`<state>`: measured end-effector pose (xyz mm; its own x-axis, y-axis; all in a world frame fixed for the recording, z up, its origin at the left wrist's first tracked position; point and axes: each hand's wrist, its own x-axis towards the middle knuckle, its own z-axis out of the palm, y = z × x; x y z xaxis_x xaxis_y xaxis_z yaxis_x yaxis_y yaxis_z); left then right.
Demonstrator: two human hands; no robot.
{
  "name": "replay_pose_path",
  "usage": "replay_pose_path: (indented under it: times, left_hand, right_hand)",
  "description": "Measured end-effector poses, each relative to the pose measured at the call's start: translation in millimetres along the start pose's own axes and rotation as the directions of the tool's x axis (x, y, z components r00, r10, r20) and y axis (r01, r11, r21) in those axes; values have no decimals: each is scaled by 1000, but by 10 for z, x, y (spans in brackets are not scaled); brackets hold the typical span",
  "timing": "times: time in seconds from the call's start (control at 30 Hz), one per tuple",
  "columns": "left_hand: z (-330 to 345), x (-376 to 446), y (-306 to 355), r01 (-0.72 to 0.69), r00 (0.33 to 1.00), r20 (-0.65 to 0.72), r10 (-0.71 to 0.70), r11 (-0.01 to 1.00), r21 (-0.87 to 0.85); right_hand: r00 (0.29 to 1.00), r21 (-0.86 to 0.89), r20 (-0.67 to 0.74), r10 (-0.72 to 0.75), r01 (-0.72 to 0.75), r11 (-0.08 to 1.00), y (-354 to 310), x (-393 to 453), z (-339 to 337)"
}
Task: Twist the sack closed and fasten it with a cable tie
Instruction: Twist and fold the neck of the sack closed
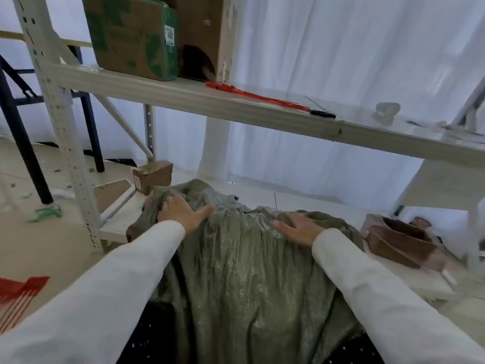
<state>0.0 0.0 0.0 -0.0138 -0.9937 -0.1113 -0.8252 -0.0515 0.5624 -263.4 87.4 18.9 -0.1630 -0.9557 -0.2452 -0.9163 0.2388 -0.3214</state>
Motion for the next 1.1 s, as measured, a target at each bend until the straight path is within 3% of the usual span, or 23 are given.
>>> replay_pose_path:
  times: [0.13, 0.23, 0.33, 0.47, 0.53, 0.6, 0.67, 0.73, 0.8, 0.87, 0.93, 1.0, 1.03, 1.1]
  left_hand:
    - [274, 139, 82, 26, 996, 84, -27, 1000, 8]
    - [451, 296, 165, -8, 984, 177, -19, 988, 151]
    - [626, 346, 346, -210, 965, 208, 157, 941, 265]
    - [662, 214, 751, -390, 920, 76, 385, 918, 68]
    - [626, 155, 870, -528, 849, 36, 528, 849, 1]
    - [587, 88, 913, -668, 740, 36, 672, 740, -78]
    - [520, -22, 913, -701, 667, 78, 741, 660, -271]
    - [459, -108, 889, -676, 620, 207, 757, 649, -348]
    - [388, -149, 863, -667, 598, 305, 741, 671, -324]
    - [302, -159, 849, -635, 649, 259, 716, 697, -334]
    - [174, -159, 853, -560, 784, 87, 614, 761, -327]
    - [64, -80, 796, -465, 884, -41, 466, 866, -183]
    - [36, -23, 746, -422, 906, -52, 419, 904, -62]
    - [57, 70, 642, -394, 919, 63, 389, 912, 112]
  right_hand:
    - [998, 151, 40, 37, -43, 988, 10, 68, 159]
    - [994, 49, 85, 70, -75, 996, 30, 242, 241]
    - [994, 119, 48, 98, -103, 987, 14, 425, 256]
    - [986, 335, -88, 143, -106, 936, -34, 587, 281]
    - [986, 546, -103, 129, -52, 836, -71, 612, 230]
    - [1000, 822, 2, 7, -6, 570, -97, 582, 168]
    - [995, 944, 56, -84, -25, 329, -121, 518, 119]
    - [1000, 965, 27, -6, -25, 261, -160, 493, 100]
    - [983, 968, -59, 175, 14, 250, -214, 453, 57]
    - [951, 968, -168, 259, 110, 225, -269, 389, -20]
    - [922, 946, -284, 262, 225, 235, -316, 313, -100]
    - [897, 917, -368, 243, 308, 253, -368, 215, -147]
    - [889, 909, -392, 234, 336, 247, -401, 161, -170]
    - [882, 904, -419, 217, 384, 186, -465, 68, -213]
